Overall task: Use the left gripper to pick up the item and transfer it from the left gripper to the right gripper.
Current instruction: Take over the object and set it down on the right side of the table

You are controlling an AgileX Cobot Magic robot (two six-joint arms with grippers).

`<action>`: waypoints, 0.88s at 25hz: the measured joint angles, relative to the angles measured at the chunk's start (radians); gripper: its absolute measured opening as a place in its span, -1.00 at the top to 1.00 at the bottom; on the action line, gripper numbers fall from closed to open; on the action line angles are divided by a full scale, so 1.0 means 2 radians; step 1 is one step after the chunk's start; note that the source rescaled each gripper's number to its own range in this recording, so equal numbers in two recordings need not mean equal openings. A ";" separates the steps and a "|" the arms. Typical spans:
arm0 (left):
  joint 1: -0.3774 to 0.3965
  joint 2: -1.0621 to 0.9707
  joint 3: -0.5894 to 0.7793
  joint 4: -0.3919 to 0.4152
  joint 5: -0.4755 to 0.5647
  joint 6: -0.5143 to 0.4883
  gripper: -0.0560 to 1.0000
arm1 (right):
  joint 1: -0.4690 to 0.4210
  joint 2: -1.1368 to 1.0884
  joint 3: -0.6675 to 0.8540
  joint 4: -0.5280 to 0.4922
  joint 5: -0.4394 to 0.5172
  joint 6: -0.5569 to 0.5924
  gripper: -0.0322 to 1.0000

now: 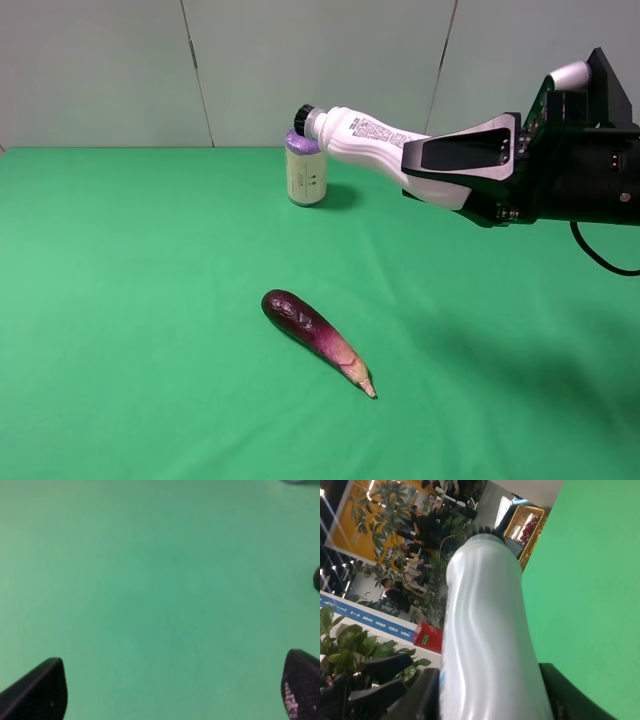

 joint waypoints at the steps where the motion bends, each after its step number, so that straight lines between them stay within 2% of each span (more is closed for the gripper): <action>1: 0.000 0.000 0.002 0.001 -0.002 0.000 -0.51 | 0.000 0.000 0.000 0.000 0.000 0.000 0.89; 19: 0.000 0.000 0.004 0.001 -0.010 0.000 -0.51 | 0.000 0.000 0.000 -0.013 -0.001 0.000 0.89; 22: 0.000 0.000 0.004 0.001 -0.010 0.000 -0.51 | 0.000 0.000 0.000 -0.028 -0.021 0.003 0.89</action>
